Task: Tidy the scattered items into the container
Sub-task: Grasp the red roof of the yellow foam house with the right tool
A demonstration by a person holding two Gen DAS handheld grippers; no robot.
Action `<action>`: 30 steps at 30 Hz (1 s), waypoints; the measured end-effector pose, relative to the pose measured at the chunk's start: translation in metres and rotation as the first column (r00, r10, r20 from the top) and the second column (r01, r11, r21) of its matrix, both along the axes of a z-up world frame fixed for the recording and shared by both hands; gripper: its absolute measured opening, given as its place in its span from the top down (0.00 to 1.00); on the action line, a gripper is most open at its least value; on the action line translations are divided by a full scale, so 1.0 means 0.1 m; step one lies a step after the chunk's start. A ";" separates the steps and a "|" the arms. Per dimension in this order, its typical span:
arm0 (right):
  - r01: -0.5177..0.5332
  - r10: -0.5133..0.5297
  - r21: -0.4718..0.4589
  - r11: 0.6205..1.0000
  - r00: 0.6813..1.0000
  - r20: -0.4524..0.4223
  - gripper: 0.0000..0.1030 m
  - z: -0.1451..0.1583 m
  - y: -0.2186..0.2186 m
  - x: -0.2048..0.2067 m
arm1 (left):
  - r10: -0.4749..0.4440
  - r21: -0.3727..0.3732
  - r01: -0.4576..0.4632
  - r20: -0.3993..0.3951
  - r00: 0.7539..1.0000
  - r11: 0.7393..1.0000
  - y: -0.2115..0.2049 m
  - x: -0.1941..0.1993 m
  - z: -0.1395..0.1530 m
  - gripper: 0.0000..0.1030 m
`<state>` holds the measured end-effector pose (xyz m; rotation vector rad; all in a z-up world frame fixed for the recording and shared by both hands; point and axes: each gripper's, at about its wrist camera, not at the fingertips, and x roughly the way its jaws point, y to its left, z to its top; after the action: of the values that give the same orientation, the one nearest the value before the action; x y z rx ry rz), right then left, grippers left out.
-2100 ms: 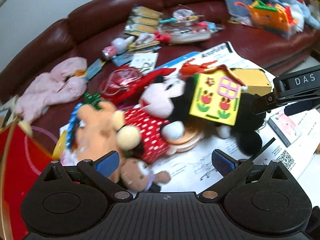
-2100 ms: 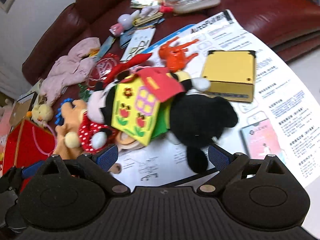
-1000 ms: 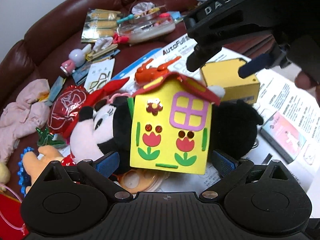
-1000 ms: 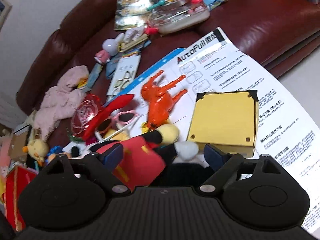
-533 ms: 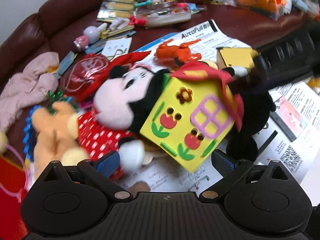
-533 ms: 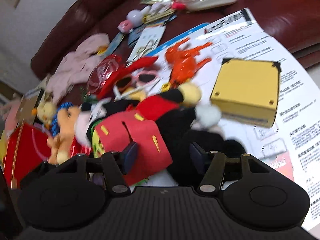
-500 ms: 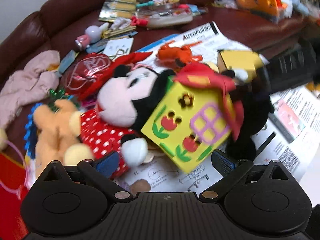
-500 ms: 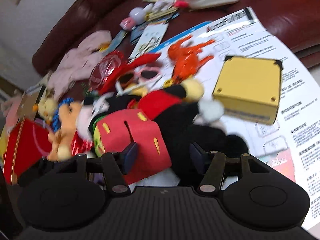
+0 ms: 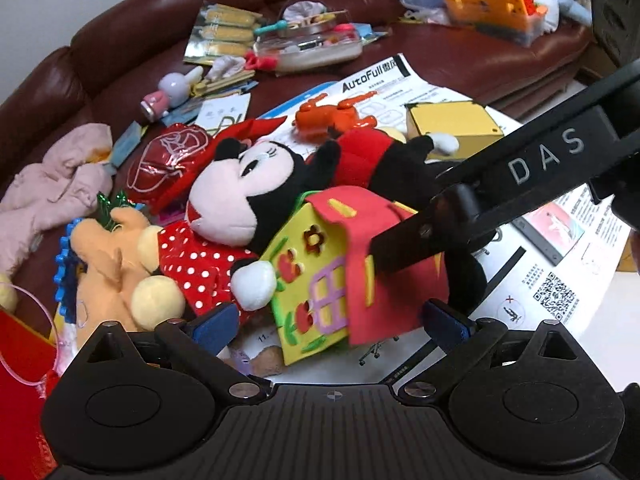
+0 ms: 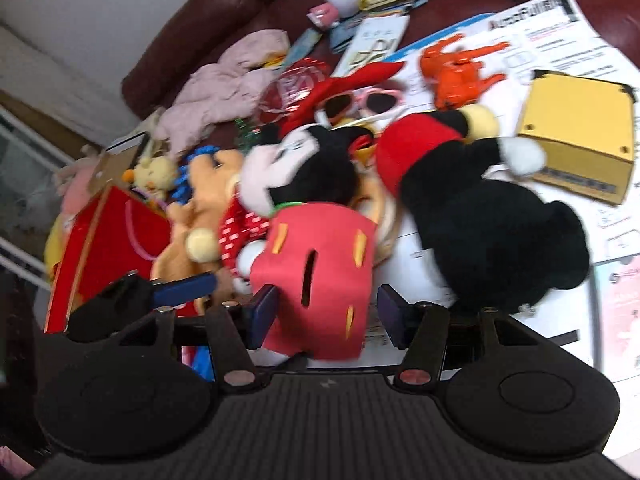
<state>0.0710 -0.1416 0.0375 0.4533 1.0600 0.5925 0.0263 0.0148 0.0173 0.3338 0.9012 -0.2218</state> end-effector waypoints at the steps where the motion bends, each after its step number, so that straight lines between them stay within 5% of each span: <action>1: -0.006 0.006 -0.002 1.000 1.000 0.002 0.40 0.00 0.02 -0.01 | 0.001 -0.001 -0.001 -0.004 1.000 1.000 -0.02 0.02 -0.02 0.01; 4: 0.002 -0.002 0.009 1.000 1.000 0.009 0.40 0.01 -0.01 -0.04 | 0.024 0.029 -0.025 0.015 1.000 0.999 -0.03 0.08 -0.07 0.06; 6: 0.015 -0.015 0.011 1.000 1.000 0.019 0.41 0.03 -0.05 -0.06 | 0.027 -0.010 -0.027 -0.025 0.999 1.000 0.04 0.12 -0.08 0.23; 8: 0.035 -0.035 0.009 0.999 0.999 0.024 0.41 0.03 -0.12 -0.06 | 0.025 -0.057 -0.028 -0.063 0.998 0.998 0.11 0.12 -0.07 0.28; 15: 0.041 -0.039 0.074 0.996 0.999 -0.039 0.41 -0.06 -0.09 0.02 | 0.024 -0.042 -0.026 -0.059 0.998 0.999 0.16 0.07 -0.09 0.26; 19: 0.034 -0.034 0.055 0.998 0.999 -0.005 0.38 0.02 0.03 0.02 | -0.002 0.003 0.002 -0.030 1.000 1.000 0.04 0.09 -0.09 0.22; 28: -0.026 0.035 0.154 0.988 0.998 -0.055 0.37 0.13 0.03 -0.16 | -0.096 -0.083 0.093 -0.039 0.995 0.992 -0.08 -0.07 -0.08 0.21; 30: -0.034 0.044 0.155 0.987 0.997 -0.062 0.35 0.14 0.05 -0.21 | -0.097 -0.104 0.092 -0.047 0.994 0.990 -0.04 -0.11 -0.08 0.27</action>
<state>0.0498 -0.1364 0.0515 0.5911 1.0916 0.7011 0.0150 0.0109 0.0094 0.2770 0.9224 -0.3638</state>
